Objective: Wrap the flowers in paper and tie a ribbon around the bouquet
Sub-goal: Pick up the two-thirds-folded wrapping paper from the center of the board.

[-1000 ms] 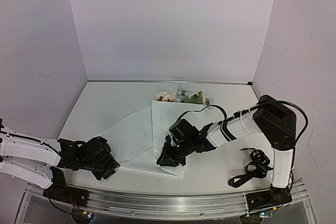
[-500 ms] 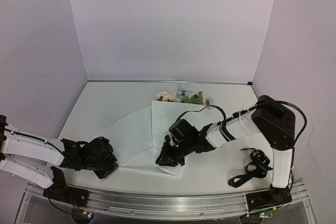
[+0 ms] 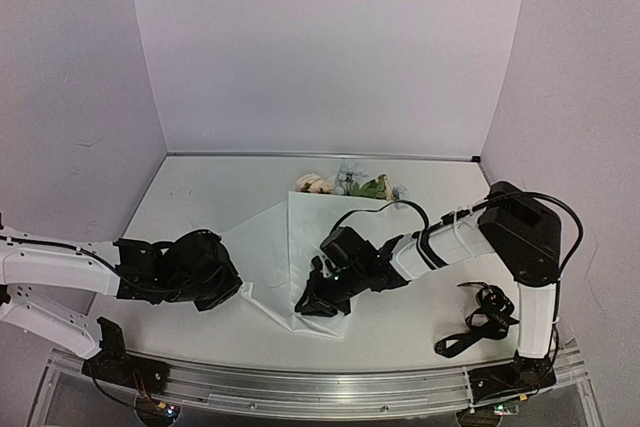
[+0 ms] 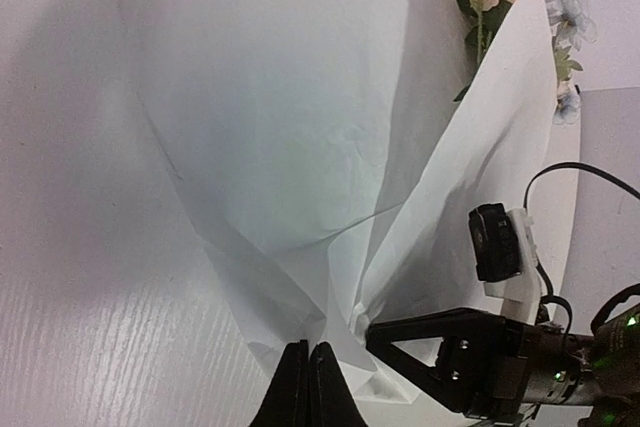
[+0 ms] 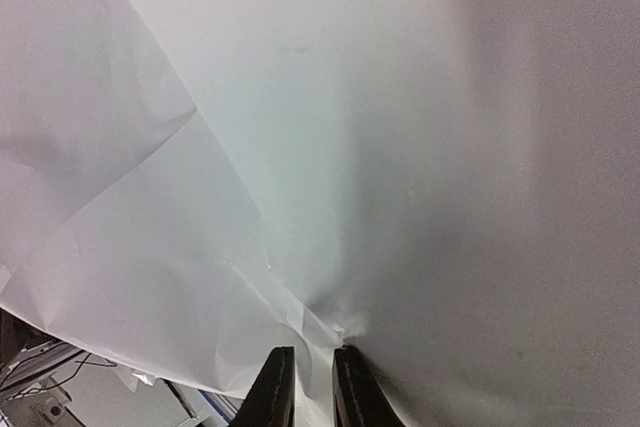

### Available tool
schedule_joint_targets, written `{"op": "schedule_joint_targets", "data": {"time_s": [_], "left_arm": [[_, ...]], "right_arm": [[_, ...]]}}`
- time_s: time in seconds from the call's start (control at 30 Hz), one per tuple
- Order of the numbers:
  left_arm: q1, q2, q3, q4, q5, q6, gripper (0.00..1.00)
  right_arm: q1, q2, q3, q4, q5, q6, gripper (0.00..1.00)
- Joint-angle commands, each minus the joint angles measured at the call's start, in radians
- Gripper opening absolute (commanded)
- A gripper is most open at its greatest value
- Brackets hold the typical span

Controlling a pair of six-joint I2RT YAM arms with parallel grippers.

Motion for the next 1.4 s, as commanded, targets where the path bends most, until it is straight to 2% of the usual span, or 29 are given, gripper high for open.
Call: {"op": "schedule_joint_targets", "data": {"time_s": [0.0, 0.07, 0.27, 0.53, 0.7, 0.8, 0.93, 1.1, 1.37], "left_arm": [[-0.003, -0.027, -0.01, -0.08, -0.032, 0.005, 0.0], [-0.003, -0.047, -0.05, -0.115, -0.028, -0.059, 0.0], [-0.003, -0.088, -0.198, -0.021, 0.02, -0.138, 0.0], [-0.003, -0.097, -0.235, 0.034, 0.029, -0.12, 0.0], [-0.003, -0.12, -0.231, 0.034, 0.017, -0.095, 0.0], [-0.003, -0.126, -0.227, 0.039, 0.015, -0.079, 0.0], [-0.003, -0.127, -0.228, 0.047, 0.019, -0.061, 0.0], [-0.003, -0.141, -0.258, 0.061, 0.028, -0.066, 0.0], [-0.003, -0.157, -0.302, 0.098, 0.041, -0.062, 0.0]], "right_arm": [[0.022, 0.046, 0.017, -0.153, 0.072, -0.081, 0.16], [0.028, 0.038, 0.028, -0.203, 0.082, -0.119, 0.17], [0.054, 0.043, 0.084, -0.347, 0.115, -0.194, 0.22], [0.113, 0.063, 0.216, -0.668, 0.242, -0.314, 0.27], [0.141, 0.096, 0.291, -0.778, 0.299, -0.351, 0.33], [0.149, 0.114, 0.317, -0.793, 0.304, -0.342, 0.39], [0.151, 0.098, 0.33, -0.793, 0.319, -0.325, 0.4], [0.15, 0.085, 0.366, -0.749, 0.267, -0.289, 0.34], [0.15, 0.088, 0.353, -0.571, 0.182, -0.134, 0.23]]}}
